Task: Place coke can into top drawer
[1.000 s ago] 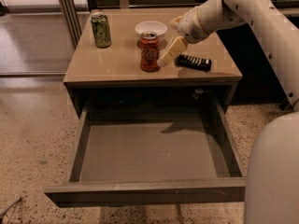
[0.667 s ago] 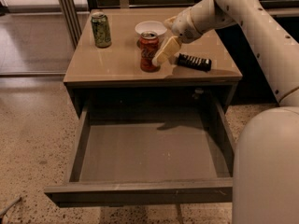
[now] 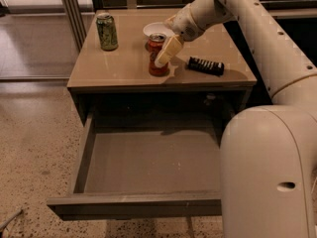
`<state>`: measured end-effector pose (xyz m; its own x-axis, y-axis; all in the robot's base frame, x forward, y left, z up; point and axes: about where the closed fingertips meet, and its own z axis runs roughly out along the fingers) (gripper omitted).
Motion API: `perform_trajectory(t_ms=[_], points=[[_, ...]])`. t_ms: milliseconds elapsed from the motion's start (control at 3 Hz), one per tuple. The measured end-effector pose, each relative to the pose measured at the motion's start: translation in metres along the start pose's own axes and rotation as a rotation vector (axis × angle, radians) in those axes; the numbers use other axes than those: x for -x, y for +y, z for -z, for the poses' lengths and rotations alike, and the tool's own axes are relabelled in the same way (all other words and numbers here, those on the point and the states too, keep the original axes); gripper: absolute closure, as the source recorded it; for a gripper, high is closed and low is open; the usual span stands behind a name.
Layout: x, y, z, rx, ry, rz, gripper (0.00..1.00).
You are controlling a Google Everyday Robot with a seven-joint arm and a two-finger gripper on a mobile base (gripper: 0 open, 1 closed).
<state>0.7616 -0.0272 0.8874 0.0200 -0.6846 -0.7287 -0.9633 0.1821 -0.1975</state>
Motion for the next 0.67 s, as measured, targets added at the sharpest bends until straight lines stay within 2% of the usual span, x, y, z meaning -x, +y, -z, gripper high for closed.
perform_trajectory(t_ms=[333, 667], points=[[-0.0003, 0.0035, -0.0054, 0.036, 0.034, -0.008, 0.18], [-0.0057, 0.0094, -0.013, 0.079, 0.073, -0.039, 0.42]])
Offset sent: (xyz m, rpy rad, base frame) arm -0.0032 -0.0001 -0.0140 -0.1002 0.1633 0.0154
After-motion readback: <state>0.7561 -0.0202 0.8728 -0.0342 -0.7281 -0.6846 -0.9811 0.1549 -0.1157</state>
